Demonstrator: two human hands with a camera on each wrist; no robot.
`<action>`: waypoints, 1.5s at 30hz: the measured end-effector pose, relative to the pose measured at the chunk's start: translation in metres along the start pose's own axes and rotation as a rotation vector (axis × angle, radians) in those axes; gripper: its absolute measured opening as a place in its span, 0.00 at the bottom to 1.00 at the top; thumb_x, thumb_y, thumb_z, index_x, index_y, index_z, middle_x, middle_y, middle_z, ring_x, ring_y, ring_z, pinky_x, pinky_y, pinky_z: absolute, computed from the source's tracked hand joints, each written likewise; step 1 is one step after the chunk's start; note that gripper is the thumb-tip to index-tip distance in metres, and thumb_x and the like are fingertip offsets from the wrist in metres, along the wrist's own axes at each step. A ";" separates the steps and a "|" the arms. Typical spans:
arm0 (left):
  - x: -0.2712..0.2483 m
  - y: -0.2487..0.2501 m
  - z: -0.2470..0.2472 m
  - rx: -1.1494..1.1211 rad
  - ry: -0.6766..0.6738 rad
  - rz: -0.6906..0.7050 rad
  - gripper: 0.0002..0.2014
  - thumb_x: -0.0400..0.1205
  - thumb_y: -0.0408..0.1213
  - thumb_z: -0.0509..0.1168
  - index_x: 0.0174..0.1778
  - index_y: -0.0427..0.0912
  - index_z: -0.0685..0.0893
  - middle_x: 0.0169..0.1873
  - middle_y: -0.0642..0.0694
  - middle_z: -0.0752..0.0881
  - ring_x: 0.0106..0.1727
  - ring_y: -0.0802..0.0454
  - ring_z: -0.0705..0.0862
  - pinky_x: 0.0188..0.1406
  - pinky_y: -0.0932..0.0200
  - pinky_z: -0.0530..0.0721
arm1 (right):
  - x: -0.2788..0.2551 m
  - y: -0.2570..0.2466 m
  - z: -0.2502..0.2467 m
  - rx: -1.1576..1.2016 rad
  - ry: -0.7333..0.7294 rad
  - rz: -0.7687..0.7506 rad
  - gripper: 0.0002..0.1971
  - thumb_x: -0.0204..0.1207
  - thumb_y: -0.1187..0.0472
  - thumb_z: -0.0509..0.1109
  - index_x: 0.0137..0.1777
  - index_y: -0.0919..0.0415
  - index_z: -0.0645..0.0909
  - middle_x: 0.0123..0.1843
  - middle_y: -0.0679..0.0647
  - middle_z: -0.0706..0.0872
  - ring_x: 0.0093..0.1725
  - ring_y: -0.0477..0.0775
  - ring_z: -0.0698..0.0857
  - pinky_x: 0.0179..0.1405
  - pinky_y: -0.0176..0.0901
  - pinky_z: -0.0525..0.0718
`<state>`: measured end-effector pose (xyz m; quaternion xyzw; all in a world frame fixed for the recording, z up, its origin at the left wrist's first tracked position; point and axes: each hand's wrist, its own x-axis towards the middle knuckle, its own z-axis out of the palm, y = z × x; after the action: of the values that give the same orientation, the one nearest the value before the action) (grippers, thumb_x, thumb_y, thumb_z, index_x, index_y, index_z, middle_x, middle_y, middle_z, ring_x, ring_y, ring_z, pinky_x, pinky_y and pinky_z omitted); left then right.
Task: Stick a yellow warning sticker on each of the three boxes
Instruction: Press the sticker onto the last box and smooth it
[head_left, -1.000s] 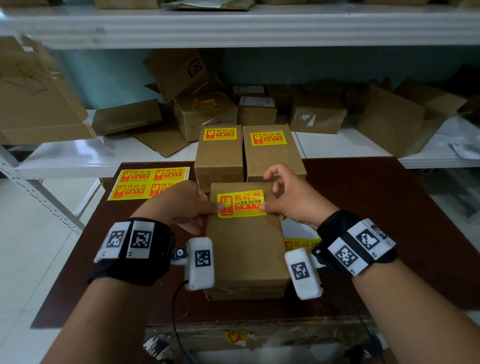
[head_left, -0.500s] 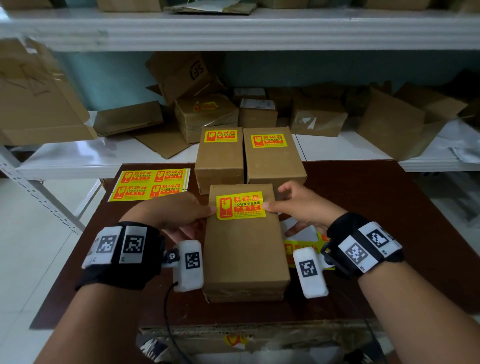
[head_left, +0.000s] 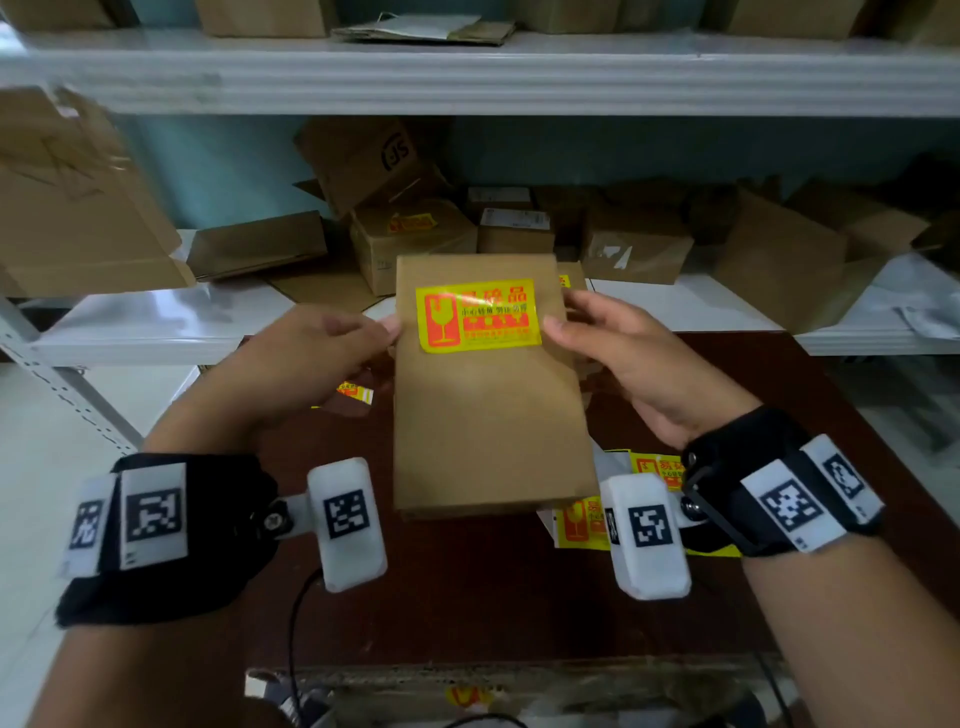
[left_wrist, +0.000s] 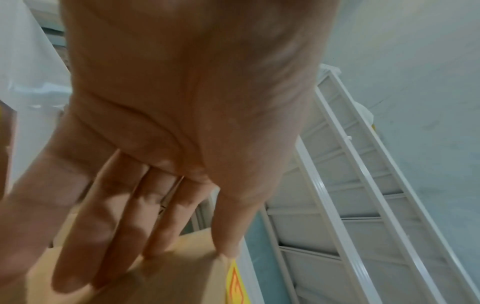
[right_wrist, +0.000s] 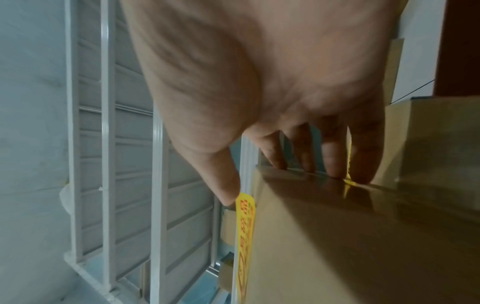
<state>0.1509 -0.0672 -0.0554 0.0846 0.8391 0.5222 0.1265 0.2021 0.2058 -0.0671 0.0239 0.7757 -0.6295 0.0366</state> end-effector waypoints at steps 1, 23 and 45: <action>-0.002 0.003 0.000 -0.009 0.020 0.024 0.17 0.84 0.55 0.64 0.51 0.49 0.93 0.48 0.48 0.93 0.51 0.49 0.91 0.41 0.54 0.89 | -0.001 -0.003 0.001 0.031 0.013 -0.034 0.20 0.83 0.52 0.71 0.74 0.43 0.79 0.64 0.40 0.90 0.61 0.42 0.89 0.58 0.43 0.85; 0.040 -0.016 0.081 0.060 0.348 0.163 0.21 0.84 0.51 0.67 0.69 0.44 0.80 0.52 0.56 0.83 0.53 0.56 0.81 0.41 0.64 0.75 | 0.029 0.033 0.036 0.127 0.196 -0.228 0.43 0.76 0.44 0.75 0.86 0.29 0.54 0.84 0.37 0.69 0.81 0.42 0.72 0.79 0.58 0.77; 0.029 -0.016 0.082 0.135 0.234 0.209 0.14 0.90 0.39 0.59 0.69 0.47 0.83 0.53 0.51 0.86 0.55 0.52 0.83 0.43 0.62 0.75 | 0.038 0.048 0.050 -0.084 0.473 -0.215 0.56 0.55 0.32 0.83 0.83 0.46 0.63 0.68 0.39 0.84 0.68 0.40 0.83 0.68 0.51 0.86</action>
<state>0.1476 0.0037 -0.1084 0.1184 0.8680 0.4812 -0.0330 0.1700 0.1668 -0.1277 0.0865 0.7862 -0.5740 -0.2117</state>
